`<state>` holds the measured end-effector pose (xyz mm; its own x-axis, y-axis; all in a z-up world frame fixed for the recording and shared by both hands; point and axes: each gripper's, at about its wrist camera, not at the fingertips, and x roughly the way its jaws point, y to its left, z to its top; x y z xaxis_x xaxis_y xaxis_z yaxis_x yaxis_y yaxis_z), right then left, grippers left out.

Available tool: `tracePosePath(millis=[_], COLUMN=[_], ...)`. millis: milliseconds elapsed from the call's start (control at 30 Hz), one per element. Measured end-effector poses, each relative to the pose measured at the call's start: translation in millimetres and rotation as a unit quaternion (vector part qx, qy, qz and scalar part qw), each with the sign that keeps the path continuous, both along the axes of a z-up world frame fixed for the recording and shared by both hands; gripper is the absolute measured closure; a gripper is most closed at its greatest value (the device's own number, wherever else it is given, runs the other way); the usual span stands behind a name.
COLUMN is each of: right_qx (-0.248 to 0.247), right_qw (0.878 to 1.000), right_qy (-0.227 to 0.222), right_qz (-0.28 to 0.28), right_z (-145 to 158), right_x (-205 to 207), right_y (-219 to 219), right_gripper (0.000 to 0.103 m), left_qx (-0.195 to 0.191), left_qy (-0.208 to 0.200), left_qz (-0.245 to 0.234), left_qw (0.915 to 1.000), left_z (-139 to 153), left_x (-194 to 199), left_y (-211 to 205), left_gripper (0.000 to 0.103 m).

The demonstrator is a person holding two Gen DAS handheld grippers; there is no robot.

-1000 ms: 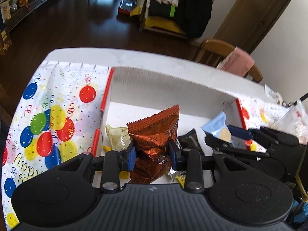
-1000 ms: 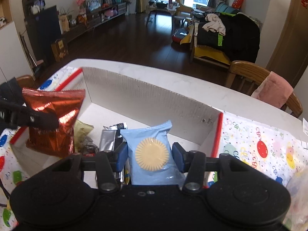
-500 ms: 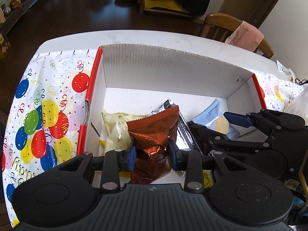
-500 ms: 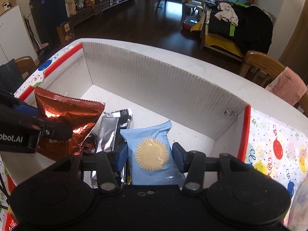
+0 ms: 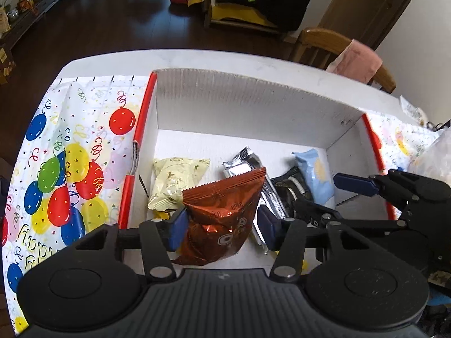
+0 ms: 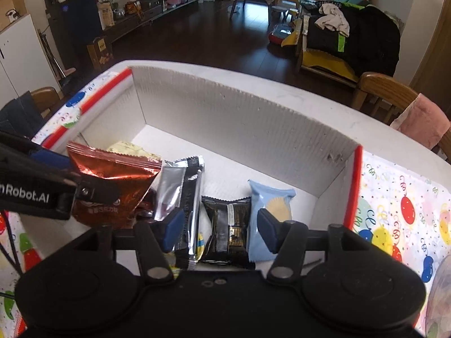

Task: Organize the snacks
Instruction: 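Open both grippers to release the packets into the box, then withdraw both tools from the box toward the remaining snacks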

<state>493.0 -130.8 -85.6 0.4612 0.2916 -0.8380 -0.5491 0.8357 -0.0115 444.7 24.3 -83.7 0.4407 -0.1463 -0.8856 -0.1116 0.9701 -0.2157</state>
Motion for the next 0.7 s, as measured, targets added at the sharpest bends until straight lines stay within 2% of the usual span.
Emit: tracePosePath(millis=[300, 433, 600, 700], right_qx=[0.039, 0.065, 0.09, 0.097], right_qw=[0.999, 0.997, 0.995, 0.994], right_qy=[-0.025, -0.036, -0.044, -0.053], right_qz=[-0.003, -0.006, -0.005, 0.0], right_z=[44.6, 65.1, 85.2, 95.2], right_x=[-36.4, -57.6, -89.3, -111.0], right_y=[-14.0, -18.7, -19.3, -16.8], right_gripper=[0.039, 0.026, 0.02, 0.015], left_qx=[-0.011, -0.012, -0.009, -0.009], left_qy=[-0.059, -0.084, -0.115, -0.129], left_qz=[0.001, 0.0, -0.006, -0.007], left_qw=[0.9982, 0.9964, 0.9933, 0.9916], left_z=[36.7, 55.4, 76.4, 86.6], left_x=[-38.2, -63.1, -100.4, -123.9], left_y=[10.1, 14.5, 21.5, 28.3], left_gripper=[0.045, 0.039, 0.038, 0.031])
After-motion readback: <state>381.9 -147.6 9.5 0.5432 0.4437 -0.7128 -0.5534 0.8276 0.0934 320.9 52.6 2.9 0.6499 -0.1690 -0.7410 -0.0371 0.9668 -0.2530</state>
